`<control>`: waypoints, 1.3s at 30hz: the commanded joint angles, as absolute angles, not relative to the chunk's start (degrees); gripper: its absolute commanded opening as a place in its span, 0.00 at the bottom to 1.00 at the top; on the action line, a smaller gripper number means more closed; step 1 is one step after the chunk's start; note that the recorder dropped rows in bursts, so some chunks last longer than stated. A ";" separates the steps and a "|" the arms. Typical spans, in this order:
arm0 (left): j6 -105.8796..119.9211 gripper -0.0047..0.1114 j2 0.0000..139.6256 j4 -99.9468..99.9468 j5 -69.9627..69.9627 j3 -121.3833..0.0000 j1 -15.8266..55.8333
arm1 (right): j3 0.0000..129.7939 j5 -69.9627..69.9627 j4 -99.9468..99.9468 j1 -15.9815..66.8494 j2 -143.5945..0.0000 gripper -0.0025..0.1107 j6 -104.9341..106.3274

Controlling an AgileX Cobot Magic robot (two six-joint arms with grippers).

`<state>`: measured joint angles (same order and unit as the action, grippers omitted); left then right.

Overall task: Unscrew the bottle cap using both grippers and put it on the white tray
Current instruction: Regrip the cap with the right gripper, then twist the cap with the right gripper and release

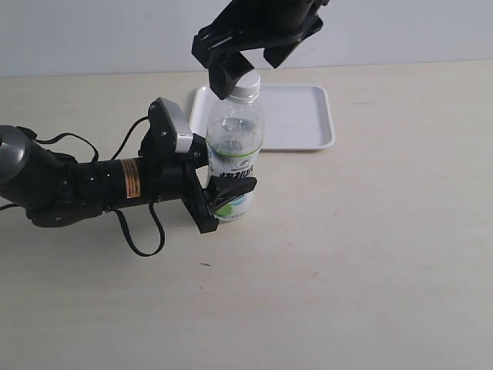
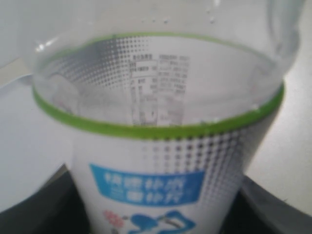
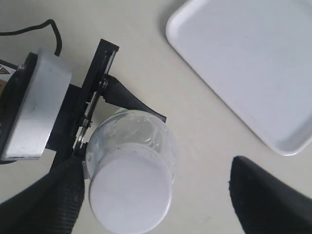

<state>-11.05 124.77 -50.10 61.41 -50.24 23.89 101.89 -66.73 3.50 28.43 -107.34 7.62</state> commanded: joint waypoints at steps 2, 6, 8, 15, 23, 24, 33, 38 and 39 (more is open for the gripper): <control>-10.97 0.04 124.41 -50.33 61.80 -50.13 24.02 | 102.17 -66.23 3.05 28.36 -107.54 0.58 7.16; -10.97 0.04 124.41 -50.33 61.80 -50.13 24.02 | 102.17 -66.88 4.13 28.36 -107.54 0.45 4.23; -10.97 0.04 124.41 -50.33 61.80 -50.13 24.02 | 102.17 -67.49 4.13 28.36 -107.54 0.37 3.13; -10.97 0.04 124.41 -50.33 61.80 -50.13 24.02 | 102.17 -67.44 6.65 28.36 -107.54 0.02 3.94; -10.97 0.04 124.41 -50.33 61.80 -50.13 24.02 | 102.17 -67.44 7.55 28.36 -107.54 0.02 17.72; -10.97 0.04 124.41 -50.33 61.80 -50.13 24.02 | 102.17 -67.44 7.55 28.36 -107.54 0.02 20.60; -11.51 0.04 124.41 -50.23 61.80 -50.13 24.02 | 102.17 -67.31 7.55 28.36 -107.54 0.02 48.09; -11.63 0.04 124.41 -50.23 61.80 -50.13 24.02 | 102.17 -67.31 7.55 28.36 -107.54 0.02 59.31; -11.75 0.04 124.41 -50.23 61.80 -50.13 24.02 | 102.17 -67.31 7.44 28.36 -107.54 0.02 61.47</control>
<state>-11.04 124.77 -50.20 61.41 -50.24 23.89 101.89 -67.91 9.07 28.56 -107.70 54.21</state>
